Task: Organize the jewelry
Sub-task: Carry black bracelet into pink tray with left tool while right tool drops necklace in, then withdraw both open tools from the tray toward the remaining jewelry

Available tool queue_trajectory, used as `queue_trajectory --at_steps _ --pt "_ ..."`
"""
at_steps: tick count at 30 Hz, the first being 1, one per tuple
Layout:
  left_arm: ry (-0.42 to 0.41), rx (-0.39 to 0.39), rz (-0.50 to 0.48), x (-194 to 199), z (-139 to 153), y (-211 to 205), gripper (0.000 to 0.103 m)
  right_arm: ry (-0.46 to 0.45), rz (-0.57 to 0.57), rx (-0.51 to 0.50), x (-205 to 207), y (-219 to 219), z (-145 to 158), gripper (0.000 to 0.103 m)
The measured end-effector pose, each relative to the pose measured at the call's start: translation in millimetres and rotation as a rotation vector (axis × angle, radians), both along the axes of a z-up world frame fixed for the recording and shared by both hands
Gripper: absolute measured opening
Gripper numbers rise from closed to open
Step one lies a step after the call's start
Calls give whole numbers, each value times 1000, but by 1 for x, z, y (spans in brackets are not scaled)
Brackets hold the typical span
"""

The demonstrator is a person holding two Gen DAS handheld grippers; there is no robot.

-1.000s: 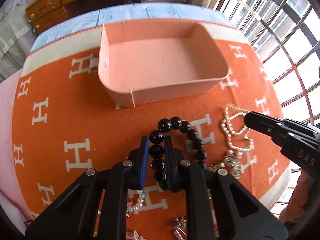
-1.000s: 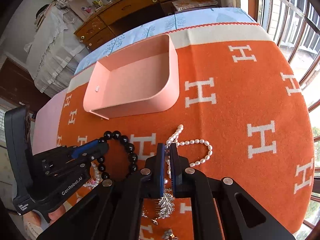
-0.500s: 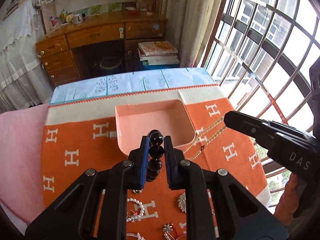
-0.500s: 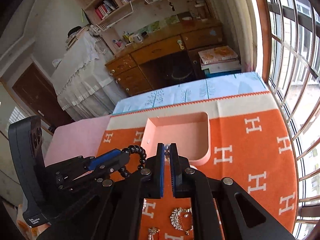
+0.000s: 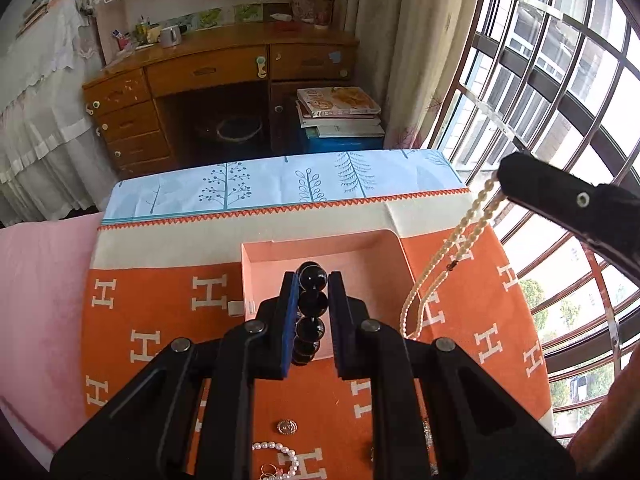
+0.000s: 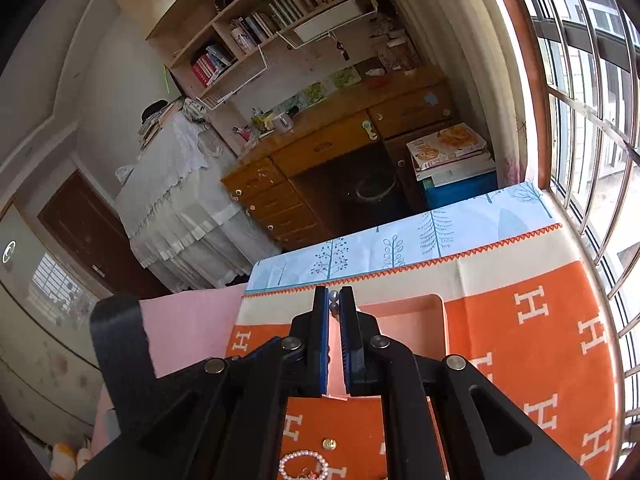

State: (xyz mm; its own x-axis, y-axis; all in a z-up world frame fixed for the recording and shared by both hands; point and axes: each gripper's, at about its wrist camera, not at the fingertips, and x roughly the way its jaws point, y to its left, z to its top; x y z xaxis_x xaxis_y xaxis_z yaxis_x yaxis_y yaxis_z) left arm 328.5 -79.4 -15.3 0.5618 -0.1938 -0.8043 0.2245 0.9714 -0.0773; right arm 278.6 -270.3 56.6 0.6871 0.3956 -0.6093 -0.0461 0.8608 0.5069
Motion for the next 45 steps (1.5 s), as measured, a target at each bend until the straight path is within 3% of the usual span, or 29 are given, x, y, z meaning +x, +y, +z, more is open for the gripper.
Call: queue_trajectory --at_steps 7,14,17,19,21,25,27,30,31,35,39,45 --pt "63 5 6 23 -52 4 12 13 2 6 15 0 -12 6" --pt "80 7 16 25 -78 14 14 48 -5 -19 36 4 -40 6" --pt "87 -14 26 18 -82 20 24 68 -5 -28 43 5 -56 6" --pt "84 -38 31 9 -82 25 43 86 0 -37 46 7 -69 6" --pt "74 -52 46 1 -82 31 53 113 7 -60 49 10 -85 6" --pt "49 -41 77 -16 -80 43 53 186 45 -92 49 20 -122 7" --pt "31 -31 92 -26 -78 49 53 216 57 -104 46 24 -139 12" --pt "14 -42 98 -41 -75 58 54 231 56 -122 37 29 -158 43" --pt "6 -46 97 -45 -74 61 54 220 49 -128 31 30 -162 47" --pt "-29 -22 100 -69 -71 68 54 209 64 -143 14 37 -172 48" --pt "6 -39 140 -87 -76 79 54 182 67 -162 -11 44 -174 48" --pt "-3 16 214 -113 -82 91 53 142 61 -203 -49 51 -172 48"
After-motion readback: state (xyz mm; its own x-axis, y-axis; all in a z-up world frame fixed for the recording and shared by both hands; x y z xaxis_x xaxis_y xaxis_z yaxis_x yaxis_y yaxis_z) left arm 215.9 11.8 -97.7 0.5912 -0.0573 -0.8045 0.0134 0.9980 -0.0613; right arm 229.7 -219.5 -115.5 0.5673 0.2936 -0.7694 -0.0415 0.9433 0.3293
